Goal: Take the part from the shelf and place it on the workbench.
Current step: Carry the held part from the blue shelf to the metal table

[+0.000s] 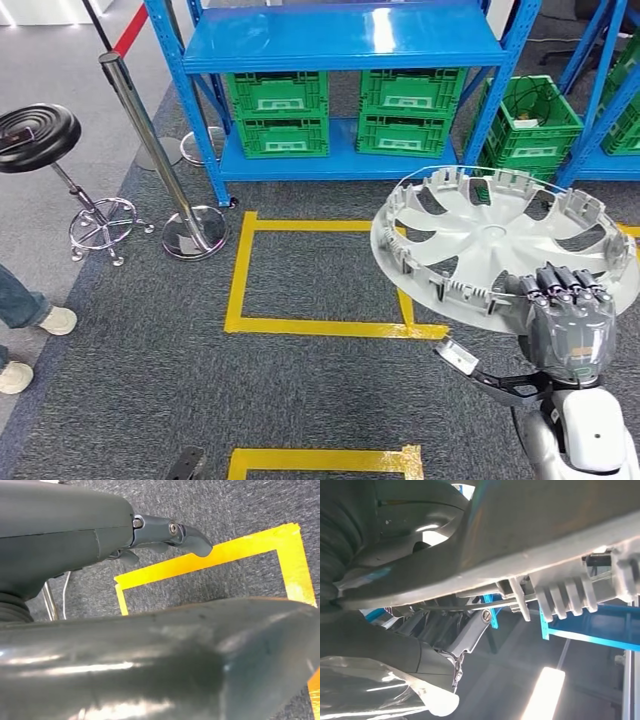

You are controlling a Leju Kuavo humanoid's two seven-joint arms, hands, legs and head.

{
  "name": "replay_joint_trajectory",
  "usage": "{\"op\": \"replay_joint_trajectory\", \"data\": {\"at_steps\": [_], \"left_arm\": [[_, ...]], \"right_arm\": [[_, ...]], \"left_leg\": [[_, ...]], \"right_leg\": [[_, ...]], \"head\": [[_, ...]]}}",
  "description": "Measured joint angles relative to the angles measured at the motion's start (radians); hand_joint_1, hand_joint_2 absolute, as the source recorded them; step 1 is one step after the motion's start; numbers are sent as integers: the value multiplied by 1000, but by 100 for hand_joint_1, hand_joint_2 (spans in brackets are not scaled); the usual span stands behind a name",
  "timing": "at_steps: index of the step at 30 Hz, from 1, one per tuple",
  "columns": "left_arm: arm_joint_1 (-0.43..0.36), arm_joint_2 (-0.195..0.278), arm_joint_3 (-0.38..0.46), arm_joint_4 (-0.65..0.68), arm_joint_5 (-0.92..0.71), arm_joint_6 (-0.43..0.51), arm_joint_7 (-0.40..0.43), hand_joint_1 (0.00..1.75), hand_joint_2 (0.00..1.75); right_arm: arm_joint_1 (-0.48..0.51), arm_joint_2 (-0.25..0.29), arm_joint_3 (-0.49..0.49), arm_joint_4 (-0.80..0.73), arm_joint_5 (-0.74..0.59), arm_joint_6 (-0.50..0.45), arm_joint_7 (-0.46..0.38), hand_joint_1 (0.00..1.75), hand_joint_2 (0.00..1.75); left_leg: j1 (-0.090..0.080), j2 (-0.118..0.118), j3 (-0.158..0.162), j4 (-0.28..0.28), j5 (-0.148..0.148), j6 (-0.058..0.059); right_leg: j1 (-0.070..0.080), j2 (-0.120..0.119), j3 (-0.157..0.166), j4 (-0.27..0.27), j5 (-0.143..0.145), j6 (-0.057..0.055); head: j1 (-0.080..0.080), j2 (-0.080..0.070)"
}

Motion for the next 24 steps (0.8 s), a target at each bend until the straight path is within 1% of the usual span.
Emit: {"op": "replay_joint_trajectory", "data": {"at_steps": [1, 3, 4, 5, 6, 7, 9, 10, 11, 12, 13, 14, 15, 16, 17, 18, 19, 20, 21, 22, 23, 24], "left_arm": [[-1, 0, 0, 0, -1, 0, 0, 0, 0], [0, 0, 0, 0, -4, 0, 0, 0, 0], [1, -1, 0, 0, -6, 0, 0, 0, 0], [1, -2, -1, 0, -6, 0, 0, 0, 0], [0, -2, -1, 0, -6, 0, 0, 0, 0], [-1, -3, -1, 0, -7, 0, 0, 0, 0], [-2, -4, -1, 0, -8, 0, 0, 0, 0], [-1, -5, -1, 0, -9, 0, 0, 0, 0], [-1, -6, -2, 0, -9, 0, 0, 0, 0], [-1, -6, -2, 0, -9, -1, 0, 0, 0], [-1, -7, -2, 0, -10, -1, 0, 0, 0], [-2, -7, -2, 0, -10, -1, 0, 0, 0], [-2, -7, -2, 0, -11, 0, 0, 0, 0], [-2, -7, -2, 0, -11, 0, 0, 0, 0], [-2, -7, -2, 0, -12, 0, 0, 0, 0], [-2, -7, -2, 0, -14, 1, 0, 0, 0], [-2, -7, -2, 0, -14, 1, 0, 0, 0], [-3, -6, -2, -1, -15, 1, 0, 0, 0], [-3, -6, -2, -1, -15, 1, 0, 0, 0], [-3, -6, -2, -1, -16, 1, 0, 0, 0], [-2, -6, -2, -1, -16, 1, 0, 0, 0], [-1, -5, -2, -1, -16, 1, 0, 0, 0]], "right_arm": [[-1, 0, 1, 0, 0, 0, 2, 175, 175], [-1, 0, 5, 0, 0, 0, 11, 175, 175], [-1, 0, 9, 0, 0, 0, 16, 175, 175], [0, 0, 13, 0, 0, 0, 22, 175, 175], [-1, 0, 17, 0, 0, 0, 28, 175, 175], [-1, 0, 22, 0, 0, 0, 34, 175, 175], [-3, 0, 29, 0, 0, 0, 45, 175, 175], [-2, 0, 31, 0, 0, 0, 49, 175, 175], [-1, 0, 34, 0, 0, 0, 52, 175, 175], [0, 0, 36, 0, 0, 0, 54, 175, 175], [0, 0, 38, 0, 0, 0, 56, 175, 175], [-1, 0, 40, 0, 0, 0, 58, 175, 175], [-3, 0, 43, 0, 0, 0, 60, 175, 175], [-5, 0, 45, 0, 0, 0, 61, 175, 175], [-7, 0, 47, -1, 0, 0, 63, 175, 175], [-8, 0, 48, -1, 0, 0, 66, 175, 175], [-7, 0, 49, -2, 0, 0, 68, 175, 175], [-7, 0, 49, -2, 0, 0, 70, 175, 175], [-7, 0, 50, -2, 0, 0, 72, 175, 175], [-8, 0, 51, -2, 0, 0, 73, 175, 175], [-8, 0, 52, -2, 0, 0, 74, 175, 175], [-8, 0, 53, -2, 0, 0, 75, 175, 175]], "left_leg": [[-2, 0, 11, -30, 4, 3], [-5, 0, 10, -43, 2, 8], [-3, 2, 8, -48, 6, 12], [-2, 5, 8, -53, 11, 17], [0, 9, 7, -58, 16, 24], [1, 13, 6, -62, 20, 29], [-4, 22, 0, -62, 23, 35], [-6, 28, -2, -61, 24, 36], [-8, 34, -3, -60, 24, 37], [-9, 40, -4, -58, 24, 37], [-10, 47, -4, -56, 23, 36], [-11, 54, -4, -54, 22, 34], [-14, 60, -6, -50, 20, 31], [-16, 67, -8, -47, 19, 27], [-19, 75, -10, -44, 20, 23], [-20, 85, -12, -42, 20, 20], [-19, 89, -13, -41, 18, 16], [-17, 81, -15, -34, 10, 10], [-14, 64, -22, -12, -8, 4], [-10, 43, -37, 30, -37, -3], [-6, 24, -61, 91, -72, -9], [-2, 16, -88, 160, -105, -13]], "right_leg": [[1, 0, -4, 0, 3, 5], [2, 0, -10, -3, 10, 17], [1, 1, -14, -2, 10, 23], [1, 1, -20, 4, 3, 27], [1, 2, -33, 28, -16, 30], [0, 2, -54, 73, -44, 31], [1, 2, -108, 199, -105, 34], [2, 1, -127, 245, -119, 34], [2, 1, -131, 259, -116, 35], [2, -2, -114, 232, -93, 33], [3, -11, -81, 171, -58, 31], [7, -30, -45, 104, -34, 29], [11, -48, -13, 44, -16, 25], [15, -61, 4, 9, -11, 20], [19, -65, 9, -3, -13, 15], [20, -56, 7, -6, -10, 10], [18, -46, 4, -6, -6, 4], [16, -36, 2, -7, -3, -2], [13, -27, 1, -8, 1, -7], [10, -18, 1, -9, 4, -12], [9, -8, -1, -9, 5, -15], [8, 3, -3, -9, 7, -16]], "head": [[0, 0], [1, 0], [1, 0], [2, 0], [3, 0], [5, 0], [8, 0], [8, 0], [8, 0], [8, 0], [8, 0], [8, 0], [8, 0], [8, 0], [7, 0], [7, 0], [7, 0], [6, 0], [5, 0], [3, 0], [2, 0], [1, 0]]}}
